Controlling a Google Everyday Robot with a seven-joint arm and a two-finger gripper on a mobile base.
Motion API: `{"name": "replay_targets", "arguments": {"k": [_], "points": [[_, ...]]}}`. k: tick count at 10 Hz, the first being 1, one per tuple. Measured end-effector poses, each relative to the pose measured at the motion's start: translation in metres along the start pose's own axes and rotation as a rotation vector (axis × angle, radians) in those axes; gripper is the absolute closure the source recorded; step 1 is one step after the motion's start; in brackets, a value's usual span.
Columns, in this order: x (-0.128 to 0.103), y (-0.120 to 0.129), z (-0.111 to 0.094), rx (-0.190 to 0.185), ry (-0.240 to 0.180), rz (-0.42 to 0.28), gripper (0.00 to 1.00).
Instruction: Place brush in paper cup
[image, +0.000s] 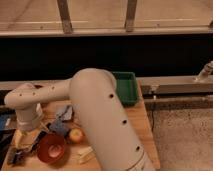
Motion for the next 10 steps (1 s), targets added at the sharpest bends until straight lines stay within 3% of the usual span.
{"name": "replay_targets", "arguments": {"k": [6, 10], "points": [[-0.006, -0.004, 0.026, -0.048, 0.045, 0.021, 0.2], [-0.013, -0.022, 0.017, -0.072, 0.009, 0.072, 0.2]]}}
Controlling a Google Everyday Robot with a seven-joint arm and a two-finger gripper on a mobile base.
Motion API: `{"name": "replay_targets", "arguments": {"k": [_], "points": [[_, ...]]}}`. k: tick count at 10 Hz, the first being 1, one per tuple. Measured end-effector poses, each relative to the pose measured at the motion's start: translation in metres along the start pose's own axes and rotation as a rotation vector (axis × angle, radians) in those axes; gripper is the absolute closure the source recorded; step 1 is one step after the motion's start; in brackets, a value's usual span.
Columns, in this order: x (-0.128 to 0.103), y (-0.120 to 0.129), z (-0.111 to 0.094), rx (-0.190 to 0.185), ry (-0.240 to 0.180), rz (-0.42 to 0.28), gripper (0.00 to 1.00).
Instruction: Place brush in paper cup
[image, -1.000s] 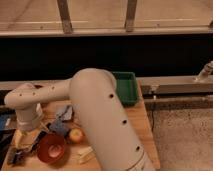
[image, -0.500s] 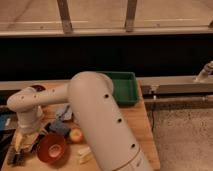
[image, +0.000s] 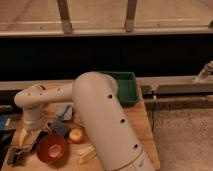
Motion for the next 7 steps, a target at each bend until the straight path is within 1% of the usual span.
{"name": "replay_targets", "arguments": {"k": [1, 4, 6, 7], "points": [[-0.003, -0.001, 0.002, -0.004, -0.001, 0.007, 0.2], [-0.012, 0.002, 0.013, 0.0, 0.034, 0.002, 0.2], [-0.016, 0.004, 0.015, 0.003, 0.044, 0.0, 0.2], [-0.018, 0.004, 0.016, 0.009, 0.046, -0.001, 0.23]]}}
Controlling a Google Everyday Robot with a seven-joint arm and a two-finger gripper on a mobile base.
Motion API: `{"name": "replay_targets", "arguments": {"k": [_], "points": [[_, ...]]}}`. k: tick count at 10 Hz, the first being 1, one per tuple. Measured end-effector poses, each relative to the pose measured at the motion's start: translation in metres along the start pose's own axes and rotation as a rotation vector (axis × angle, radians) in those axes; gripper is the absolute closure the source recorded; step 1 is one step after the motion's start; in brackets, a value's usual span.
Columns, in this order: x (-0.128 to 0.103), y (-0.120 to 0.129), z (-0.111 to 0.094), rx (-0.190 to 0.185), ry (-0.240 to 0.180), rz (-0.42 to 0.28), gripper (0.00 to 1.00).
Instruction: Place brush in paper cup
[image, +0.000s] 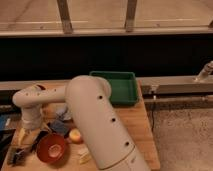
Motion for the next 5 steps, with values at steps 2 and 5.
{"name": "replay_targets", "arguments": {"k": [2, 5], "points": [[0.0002, -0.0007, 0.0001, 0.001, -0.002, 0.0, 0.42], [-0.0002, -0.002, -0.0014, 0.003, -0.003, 0.001, 0.74]]}}
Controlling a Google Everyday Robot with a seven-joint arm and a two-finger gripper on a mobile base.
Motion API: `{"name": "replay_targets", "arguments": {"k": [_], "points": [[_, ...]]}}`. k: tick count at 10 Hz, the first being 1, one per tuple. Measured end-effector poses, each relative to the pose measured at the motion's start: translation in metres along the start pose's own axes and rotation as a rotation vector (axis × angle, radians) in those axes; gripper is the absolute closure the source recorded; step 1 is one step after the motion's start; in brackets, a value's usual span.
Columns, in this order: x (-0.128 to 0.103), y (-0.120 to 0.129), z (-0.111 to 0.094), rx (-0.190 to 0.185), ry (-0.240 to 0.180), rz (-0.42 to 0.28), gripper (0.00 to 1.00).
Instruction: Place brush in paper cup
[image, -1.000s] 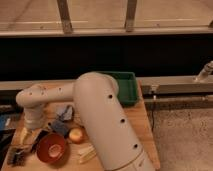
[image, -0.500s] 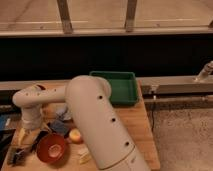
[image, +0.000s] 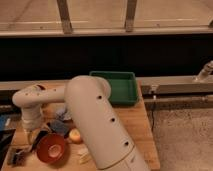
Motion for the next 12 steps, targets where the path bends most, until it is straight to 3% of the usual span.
{"name": "replay_targets", "arguments": {"k": [2, 3, 5, 9, 12], "points": [[0.0, 0.003, 0.001, -0.001, 0.004, -0.003, 0.94], [-0.001, 0.001, 0.002, 0.014, 0.011, -0.003, 0.99], [-0.005, 0.005, 0.011, 0.056, 0.025, 0.003, 1.0], [-0.006, 0.001, 0.008, 0.059, 0.02, 0.003, 1.0], [-0.003, 0.002, -0.006, 0.07, -0.016, -0.004, 1.0]]}}
